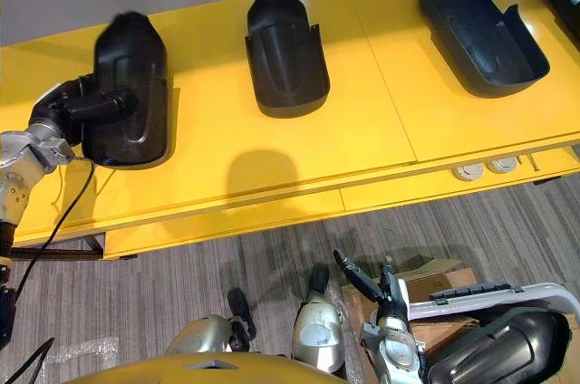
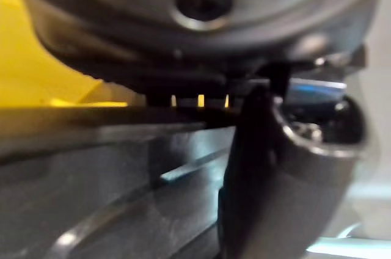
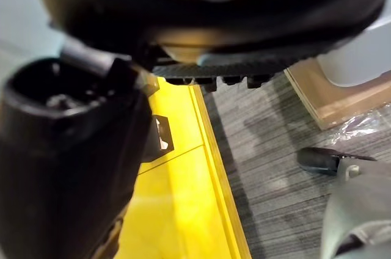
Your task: Walk over and take three plastic housings, then place them on the shelf
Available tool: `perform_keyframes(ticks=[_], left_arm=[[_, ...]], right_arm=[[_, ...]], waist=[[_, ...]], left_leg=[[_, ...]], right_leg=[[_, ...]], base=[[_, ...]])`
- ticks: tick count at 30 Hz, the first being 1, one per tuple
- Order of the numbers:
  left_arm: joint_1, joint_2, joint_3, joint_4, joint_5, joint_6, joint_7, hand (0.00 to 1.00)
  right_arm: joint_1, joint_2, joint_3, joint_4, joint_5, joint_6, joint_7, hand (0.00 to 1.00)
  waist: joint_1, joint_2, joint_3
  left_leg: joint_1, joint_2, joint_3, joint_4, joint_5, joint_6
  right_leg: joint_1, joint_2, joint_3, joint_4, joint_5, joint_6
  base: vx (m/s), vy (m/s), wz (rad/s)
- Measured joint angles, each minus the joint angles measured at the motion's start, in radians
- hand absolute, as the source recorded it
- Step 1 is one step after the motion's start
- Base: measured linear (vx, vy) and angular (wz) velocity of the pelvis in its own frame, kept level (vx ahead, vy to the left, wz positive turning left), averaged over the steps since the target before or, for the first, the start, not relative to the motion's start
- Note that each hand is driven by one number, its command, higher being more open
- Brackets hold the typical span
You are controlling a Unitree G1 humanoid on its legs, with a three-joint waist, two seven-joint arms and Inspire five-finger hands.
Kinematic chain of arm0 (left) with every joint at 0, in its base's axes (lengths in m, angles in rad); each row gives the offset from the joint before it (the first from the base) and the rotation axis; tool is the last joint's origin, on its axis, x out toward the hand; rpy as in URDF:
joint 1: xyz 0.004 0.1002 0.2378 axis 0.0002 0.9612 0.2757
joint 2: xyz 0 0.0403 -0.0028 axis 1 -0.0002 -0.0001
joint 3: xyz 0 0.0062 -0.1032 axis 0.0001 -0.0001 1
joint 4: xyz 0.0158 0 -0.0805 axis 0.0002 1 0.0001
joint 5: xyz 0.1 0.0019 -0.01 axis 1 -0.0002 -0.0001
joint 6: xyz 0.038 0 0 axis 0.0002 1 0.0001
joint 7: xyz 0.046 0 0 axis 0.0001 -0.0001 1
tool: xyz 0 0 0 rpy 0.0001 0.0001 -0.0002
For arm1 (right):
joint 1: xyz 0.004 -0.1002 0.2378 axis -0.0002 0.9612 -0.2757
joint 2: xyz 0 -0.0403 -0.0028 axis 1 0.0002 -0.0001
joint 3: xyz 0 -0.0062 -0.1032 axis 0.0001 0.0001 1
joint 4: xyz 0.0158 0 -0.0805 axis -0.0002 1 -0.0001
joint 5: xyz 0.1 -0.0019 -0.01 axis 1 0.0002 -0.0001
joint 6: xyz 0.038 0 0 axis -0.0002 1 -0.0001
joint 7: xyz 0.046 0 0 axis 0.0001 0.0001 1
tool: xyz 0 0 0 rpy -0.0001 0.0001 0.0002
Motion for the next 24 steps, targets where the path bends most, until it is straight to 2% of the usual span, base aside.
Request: perform_keyframes(ticks=[4,11,15,24], left_arm=[[-0.003,0.0,-0.001,0.008,0.0,-0.001,-0.007,1.0],[-0.008,-0.002,-0.002,0.031,0.002,0.032,0.004,1.0],[-0.005,-0.015,0.0,0.047,-0.001,0.032,0.054,1.0],[0.014,-0.081,0.018,0.07,-0.008,0.014,0.192,1.0]], right_arm=[[0.0,0.0,-0.007,0.0,0.0,0.0,-0.001,1.0],[0.002,0.01,-0.031,-0.002,0.008,0.0,-0.001,1.0],[0.016,0.029,-0.043,-0.002,0.008,0.0,-0.001,1.0],[0.065,0.052,-0.045,0.002,0.008,0.001,0.0,1.0]], waist=[[0.0,0.0,0.0],[-0.003,0.001,-0.003],[-0.004,0.004,-0.007],[-0.003,-0.008,-0.062]], left_leg=[[0.001,0.0,0.005,0.002,-0.003,0.0],[0.023,0.001,0.025,0.011,-0.014,-0.011],[0.037,0.003,0.037,0.022,-0.018,-0.008],[0.072,0.015,0.089,0.035,-0.02,-0.006]], right_leg=[[0.002,-0.002,0.0,0.0,0.002,0.002],[0.035,-0.003,0.001,-0.02,0.006,0.009],[0.064,0.001,0.001,-0.046,0.013,0.017],[0.108,0.015,0.003,-0.078,0.016,0.022]], base=[[-0.02,0.007,0.0],[0.0,0.004,-0.02],[0.0,0.002,-0.01],[0.0,-0.002,-0.02]])
